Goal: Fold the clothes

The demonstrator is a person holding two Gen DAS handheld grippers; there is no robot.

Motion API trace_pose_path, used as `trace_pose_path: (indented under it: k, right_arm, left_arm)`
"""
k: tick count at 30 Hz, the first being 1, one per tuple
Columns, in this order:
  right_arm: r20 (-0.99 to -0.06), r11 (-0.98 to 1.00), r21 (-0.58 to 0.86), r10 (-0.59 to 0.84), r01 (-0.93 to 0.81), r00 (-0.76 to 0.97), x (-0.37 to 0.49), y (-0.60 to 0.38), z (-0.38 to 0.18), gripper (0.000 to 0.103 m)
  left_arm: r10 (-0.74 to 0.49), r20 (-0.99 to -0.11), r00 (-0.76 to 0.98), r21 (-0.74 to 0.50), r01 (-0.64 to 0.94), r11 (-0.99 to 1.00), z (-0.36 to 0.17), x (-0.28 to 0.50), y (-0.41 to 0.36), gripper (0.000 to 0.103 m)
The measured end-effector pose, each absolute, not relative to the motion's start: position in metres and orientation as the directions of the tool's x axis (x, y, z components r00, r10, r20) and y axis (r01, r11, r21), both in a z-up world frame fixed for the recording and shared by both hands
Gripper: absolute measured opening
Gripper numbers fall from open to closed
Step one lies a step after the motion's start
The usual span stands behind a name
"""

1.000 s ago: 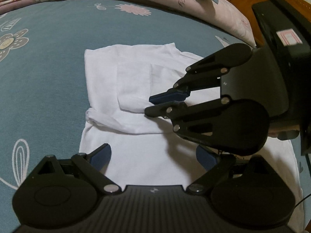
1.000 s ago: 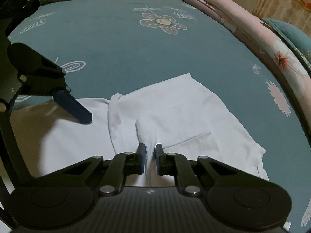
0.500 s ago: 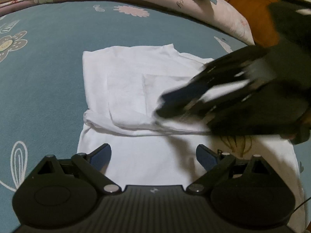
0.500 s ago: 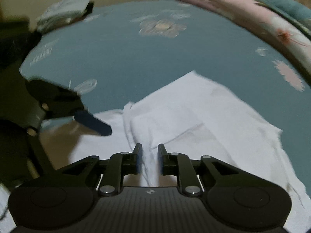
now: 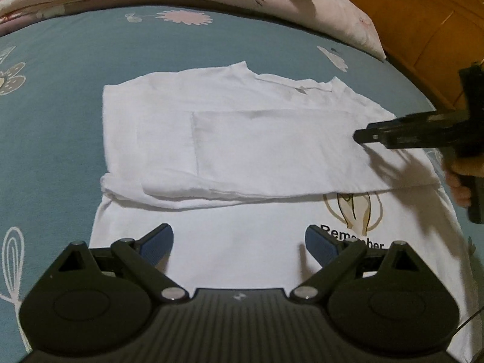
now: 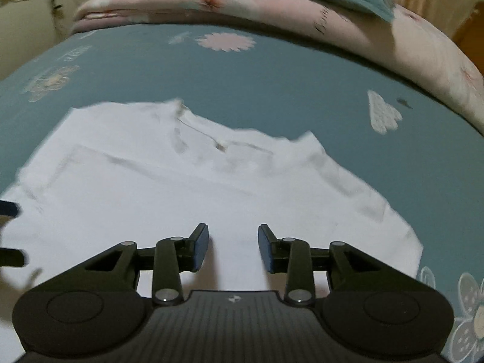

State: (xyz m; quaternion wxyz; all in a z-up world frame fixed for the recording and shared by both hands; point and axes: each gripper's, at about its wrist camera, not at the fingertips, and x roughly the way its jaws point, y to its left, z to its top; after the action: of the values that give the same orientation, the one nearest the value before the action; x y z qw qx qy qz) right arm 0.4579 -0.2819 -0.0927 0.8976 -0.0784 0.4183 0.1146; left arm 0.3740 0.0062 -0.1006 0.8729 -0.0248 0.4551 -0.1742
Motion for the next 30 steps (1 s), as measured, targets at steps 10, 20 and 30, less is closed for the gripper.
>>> trace_pose_path:
  k: [10, 20, 30]
  right_arm:
    - [-0.716, 0.976, 0.216, 0.164, -0.008, 0.679, 0.429, -0.390, -0.063, 0.052]
    - [-0.779, 0.973, 0.231, 0.197, -0.019, 0.595, 0.387, -0.398, -0.094, 0.043]
    - [-0.727, 0.994, 0.110, 0.072, 0.012, 0.683, 0.396, -0.386, -0.072, 0.045]
  left_arm:
    - [-0.389, -0.744, 0.543, -0.254, 0.309, 0.916, -0.084, 0.365, 0.006, 0.094]
    - [-0.401, -0.768, 0.500, -0.237, 0.360, 0.902, -0.100, 0.366, -0.014, 0.097]
    - [-0.424, -0.761, 0.490, -0.281, 0.341, 0.897, -0.106, 0.370, -0.006, 0.098]
